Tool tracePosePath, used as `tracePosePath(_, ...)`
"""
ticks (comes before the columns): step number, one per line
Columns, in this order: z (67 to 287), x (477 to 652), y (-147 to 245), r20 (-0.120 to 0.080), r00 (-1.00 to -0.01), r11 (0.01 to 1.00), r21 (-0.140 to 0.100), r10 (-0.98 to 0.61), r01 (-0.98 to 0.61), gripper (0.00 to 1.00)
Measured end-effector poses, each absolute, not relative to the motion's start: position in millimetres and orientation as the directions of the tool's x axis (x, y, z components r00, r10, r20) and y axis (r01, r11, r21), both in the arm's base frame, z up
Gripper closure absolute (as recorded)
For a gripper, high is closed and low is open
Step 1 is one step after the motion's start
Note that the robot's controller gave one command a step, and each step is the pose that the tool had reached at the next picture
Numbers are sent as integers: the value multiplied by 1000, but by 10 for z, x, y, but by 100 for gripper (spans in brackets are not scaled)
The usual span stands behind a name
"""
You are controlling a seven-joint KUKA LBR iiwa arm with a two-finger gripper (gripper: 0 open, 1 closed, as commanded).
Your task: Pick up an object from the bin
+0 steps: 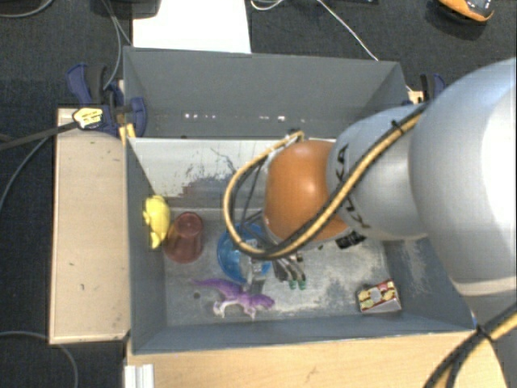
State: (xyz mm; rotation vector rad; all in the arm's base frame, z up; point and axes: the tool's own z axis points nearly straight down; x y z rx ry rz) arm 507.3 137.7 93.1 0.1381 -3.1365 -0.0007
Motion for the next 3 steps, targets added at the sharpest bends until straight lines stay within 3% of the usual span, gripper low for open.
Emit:
tracePosePath(1, 1363, 5085, 1377, 10, -997, 997, -1, -83, -83, 100)
tracePosePath(2, 1976, 5298, 1361, 2, -995, 995, 1, -103, -103, 100)
tracePosePath(3, 2566, 5318, 1366, 7, -995, 995, 0, -100, -100, 100)
